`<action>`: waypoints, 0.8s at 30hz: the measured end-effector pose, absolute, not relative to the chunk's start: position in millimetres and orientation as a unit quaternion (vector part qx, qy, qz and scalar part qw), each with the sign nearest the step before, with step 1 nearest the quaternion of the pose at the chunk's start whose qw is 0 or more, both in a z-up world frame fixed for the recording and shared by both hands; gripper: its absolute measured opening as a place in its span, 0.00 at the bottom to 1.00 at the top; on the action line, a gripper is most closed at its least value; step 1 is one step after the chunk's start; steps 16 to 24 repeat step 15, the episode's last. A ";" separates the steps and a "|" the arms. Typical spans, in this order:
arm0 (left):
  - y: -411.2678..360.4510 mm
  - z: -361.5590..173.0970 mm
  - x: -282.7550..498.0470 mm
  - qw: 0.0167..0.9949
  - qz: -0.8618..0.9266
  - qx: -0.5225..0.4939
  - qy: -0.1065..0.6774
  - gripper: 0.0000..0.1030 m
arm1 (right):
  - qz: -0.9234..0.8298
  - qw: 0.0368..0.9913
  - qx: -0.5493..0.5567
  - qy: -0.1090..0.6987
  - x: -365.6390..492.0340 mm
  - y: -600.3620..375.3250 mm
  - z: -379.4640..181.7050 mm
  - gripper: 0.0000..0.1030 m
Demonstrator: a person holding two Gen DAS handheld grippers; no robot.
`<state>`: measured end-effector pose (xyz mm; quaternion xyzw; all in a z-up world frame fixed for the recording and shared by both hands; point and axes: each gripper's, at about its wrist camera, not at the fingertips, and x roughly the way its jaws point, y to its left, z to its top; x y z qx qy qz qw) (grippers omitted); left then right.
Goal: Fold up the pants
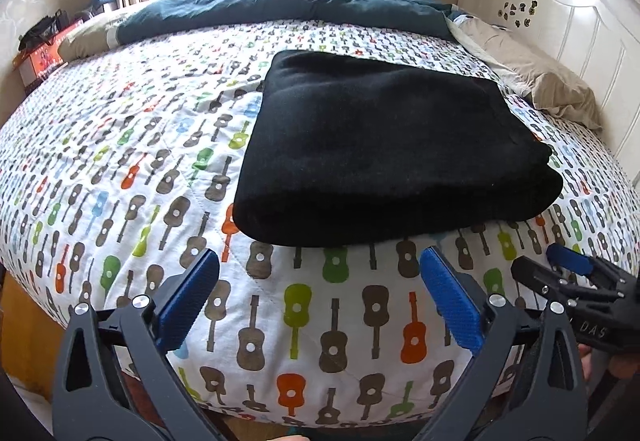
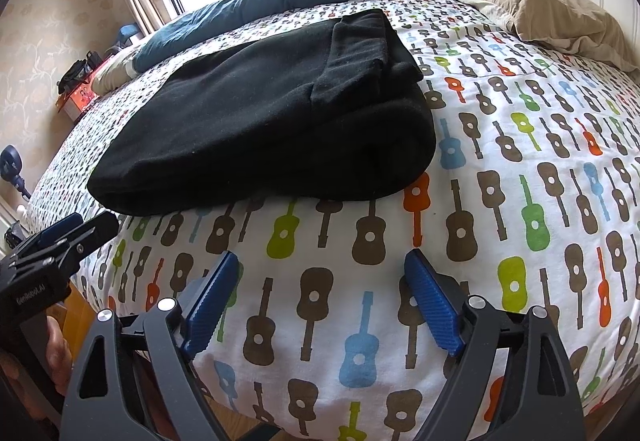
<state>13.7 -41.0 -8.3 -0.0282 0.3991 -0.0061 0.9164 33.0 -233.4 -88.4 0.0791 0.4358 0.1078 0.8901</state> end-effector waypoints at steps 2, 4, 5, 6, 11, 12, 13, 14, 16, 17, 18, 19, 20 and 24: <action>-40.5 -9.6 16.1 0.914 -0.005 -0.034 0.405 0.98 | 0.109 0.890 0.077 0.436 33.4 -233.5 -88.8 0.82; -37.1 -7.7 15.1 0.916 0.019 -0.040 0.398 0.98 | 0.110 0.891 0.076 0.435 33.1 -233.8 -89.3 0.82; -32.5 -3.8 15.0 0.921 0.014 -0.058 0.385 0.98 | 0.110 0.891 0.077 0.434 32.8 -233.6 -88.8 0.82; -28.1 1.1 16.0 0.924 -0.002 -0.074 0.376 0.98 | 0.111 0.891 0.079 0.432 32.1 -234.4 -87.3 0.82; 12.2 36.0 45.1 0.945 -0.010 -0.057 0.321 0.98 | 0.131 0.899 0.090 0.408 33.6 -246.7 -50.5 0.82; 27.5 38.6 62.4 0.943 -0.004 -0.050 0.329 0.98 | 0.136 0.902 0.090 0.399 40.0 -250.9 -38.6 0.82; 41.1 40.3 77.0 0.942 0.005 -0.044 0.333 0.98 | 0.142 0.905 0.089 0.390 49.3 -255.5 -26.4 0.82; 61.3 41.2 97.7 0.942 0.020 -0.041 0.333 0.98 | 0.145 0.911 0.087 0.377 66.4 -263.1 -11.1 0.84; 78.5 40.2 116.9 0.942 0.034 -0.035 0.332 0.98 | 0.146 0.916 0.089 0.362 89.6 -272.6 2.2 0.84; 78.5 40.2 116.9 0.942 0.034 -0.035 0.332 0.98 | 0.146 0.916 0.089 0.362 89.6 -272.6 2.2 0.84; 78.5 40.2 116.9 0.942 0.034 -0.035 0.332 0.98 | 0.146 0.916 0.089 0.362 89.6 -272.6 2.2 0.84; 78.5 40.2 116.9 0.942 0.034 -0.035 0.332 0.98 | 0.146 0.916 0.089 0.362 89.6 -272.6 2.2 0.84; 78.5 40.2 116.9 0.942 0.034 -0.035 0.332 0.98 | 0.146 0.916 0.089 0.362 89.6 -272.6 2.2 0.84; 78.5 40.2 116.9 0.942 0.034 -0.035 0.332 0.98 | 0.146 0.916 0.089 0.362 89.6 -272.6 2.2 0.84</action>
